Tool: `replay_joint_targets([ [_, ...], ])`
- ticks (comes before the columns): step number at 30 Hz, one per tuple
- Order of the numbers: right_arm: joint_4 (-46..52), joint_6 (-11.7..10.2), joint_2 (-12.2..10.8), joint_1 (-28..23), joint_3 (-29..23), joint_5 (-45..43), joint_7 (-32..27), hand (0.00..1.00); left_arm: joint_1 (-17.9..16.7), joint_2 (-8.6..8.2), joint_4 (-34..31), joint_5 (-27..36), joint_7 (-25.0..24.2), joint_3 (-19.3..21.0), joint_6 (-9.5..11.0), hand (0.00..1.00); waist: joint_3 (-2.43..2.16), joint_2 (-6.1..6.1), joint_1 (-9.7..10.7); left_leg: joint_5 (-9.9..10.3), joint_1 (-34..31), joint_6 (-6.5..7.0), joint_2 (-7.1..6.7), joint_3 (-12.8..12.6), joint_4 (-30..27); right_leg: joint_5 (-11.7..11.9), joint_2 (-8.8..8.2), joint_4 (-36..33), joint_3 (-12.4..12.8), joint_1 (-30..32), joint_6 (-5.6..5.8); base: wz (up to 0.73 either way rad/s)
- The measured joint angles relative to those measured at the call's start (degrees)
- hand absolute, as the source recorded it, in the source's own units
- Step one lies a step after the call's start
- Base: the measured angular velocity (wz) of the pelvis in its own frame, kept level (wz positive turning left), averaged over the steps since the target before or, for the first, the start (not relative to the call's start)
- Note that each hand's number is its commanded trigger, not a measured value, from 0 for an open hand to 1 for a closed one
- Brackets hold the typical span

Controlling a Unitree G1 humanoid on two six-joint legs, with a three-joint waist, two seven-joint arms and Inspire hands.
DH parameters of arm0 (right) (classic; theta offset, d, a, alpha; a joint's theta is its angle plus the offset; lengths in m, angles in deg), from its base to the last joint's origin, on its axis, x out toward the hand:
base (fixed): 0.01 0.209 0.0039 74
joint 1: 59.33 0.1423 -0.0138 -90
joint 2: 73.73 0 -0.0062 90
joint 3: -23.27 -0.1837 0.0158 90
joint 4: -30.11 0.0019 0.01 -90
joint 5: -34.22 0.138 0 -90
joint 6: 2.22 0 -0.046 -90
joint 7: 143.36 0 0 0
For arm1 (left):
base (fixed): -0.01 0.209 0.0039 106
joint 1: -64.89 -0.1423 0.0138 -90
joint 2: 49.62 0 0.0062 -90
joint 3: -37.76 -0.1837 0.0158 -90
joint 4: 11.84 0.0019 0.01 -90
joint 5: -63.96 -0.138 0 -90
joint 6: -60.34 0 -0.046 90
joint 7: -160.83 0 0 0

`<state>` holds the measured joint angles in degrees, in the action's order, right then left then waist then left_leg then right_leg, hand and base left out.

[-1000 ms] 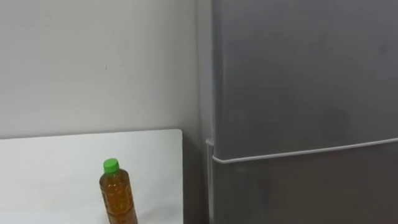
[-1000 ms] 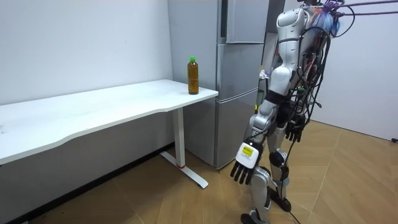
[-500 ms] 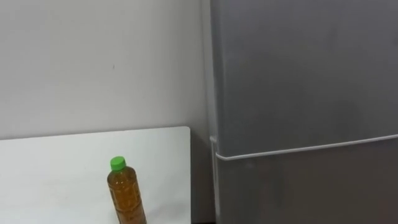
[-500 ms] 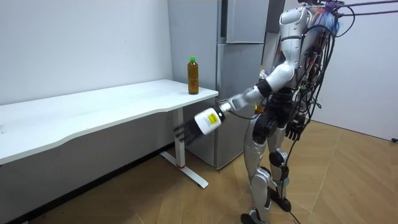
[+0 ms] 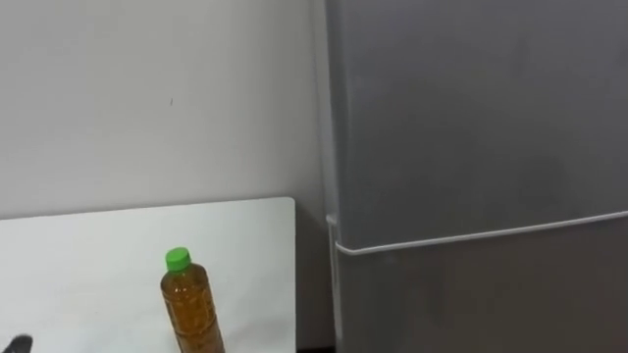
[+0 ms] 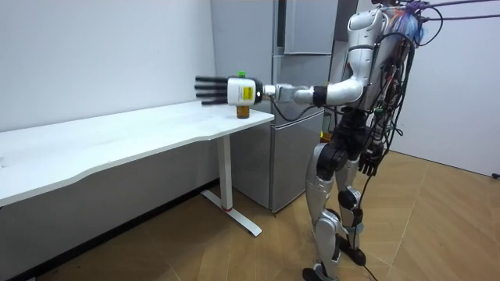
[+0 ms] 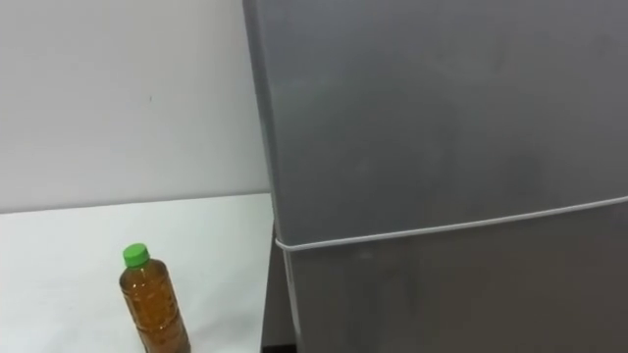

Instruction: Put the bottle in the upper fridge

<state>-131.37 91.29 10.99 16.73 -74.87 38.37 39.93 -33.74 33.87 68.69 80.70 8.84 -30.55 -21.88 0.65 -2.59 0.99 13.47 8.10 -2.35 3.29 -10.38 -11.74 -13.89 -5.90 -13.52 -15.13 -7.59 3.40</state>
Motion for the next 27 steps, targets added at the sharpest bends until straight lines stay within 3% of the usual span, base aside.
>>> replay_joint_targets([
  [4, 0.00, 0.07, -0.03, 0.16, 0.15, -0.29, 0.63, 0.00, 4.61, 0.15, -3.96, -0.09, -1.08, -0.78, 0.05, 0.00, 0.18, 0.00, 0.76, 0.00, -0.55, 0.00, -0.02, -0.02, -0.06, 0.00, 0.00, 0.16, 0.01, 0.01, 0.00, 0.02],
  [8, -0.13, 0.30, -0.21, 0.55, 0.70, -0.23, 0.76, 0.00, 7.11, 0.23, -7.45, -0.08, -3.37, -5.76, -0.18, 0.00, 0.19, -0.04, 2.30, 0.00, -0.64, 0.00, -0.07, 0.00, -0.08, 0.21, 0.08, 0.92, -0.48, -0.34, 0.09, 0.05],
  [15, -0.14, 0.33, -0.89, 1.88, 0.72, -2.04, 1.80, 0.00, 15.57, 0.26, -7.82, -0.21, -10.06, -14.77, -0.71, 0.00, 0.29, 0.21, 5.20, -0.02, -0.61, 0.00, -0.08, -0.06, 0.03, 0.21, 0.09, 0.80, 0.00, 0.20, 0.08, -0.02],
  [21, -0.21, 0.31, -0.90, 2.71, 2.48, -1.20, 1.70, 0.00, 19.06, 0.25, -7.96, -0.17, -17.36, -21.35, -2.49, 0.00, 0.33, 0.48, 6.56, -0.02, -0.63, 0.01, -0.03, -0.47, 0.13, 0.35, 0.23, 0.79, 1.31, 0.44, -0.02, -0.11],
  [27, -1.88, 0.39, -1.02, 4.08, 4.73, 0.26, 0.99, 0.00, 22.04, 0.53, -7.92, 0.08, -20.09, -23.29, -3.73, 0.00, 0.48, 0.82, 7.02, -0.02, -0.64, 0.01, -0.06, -0.43, 0.43, 0.67, 0.42, 1.15, 2.46, 0.36, 0.22, 0.02],
])
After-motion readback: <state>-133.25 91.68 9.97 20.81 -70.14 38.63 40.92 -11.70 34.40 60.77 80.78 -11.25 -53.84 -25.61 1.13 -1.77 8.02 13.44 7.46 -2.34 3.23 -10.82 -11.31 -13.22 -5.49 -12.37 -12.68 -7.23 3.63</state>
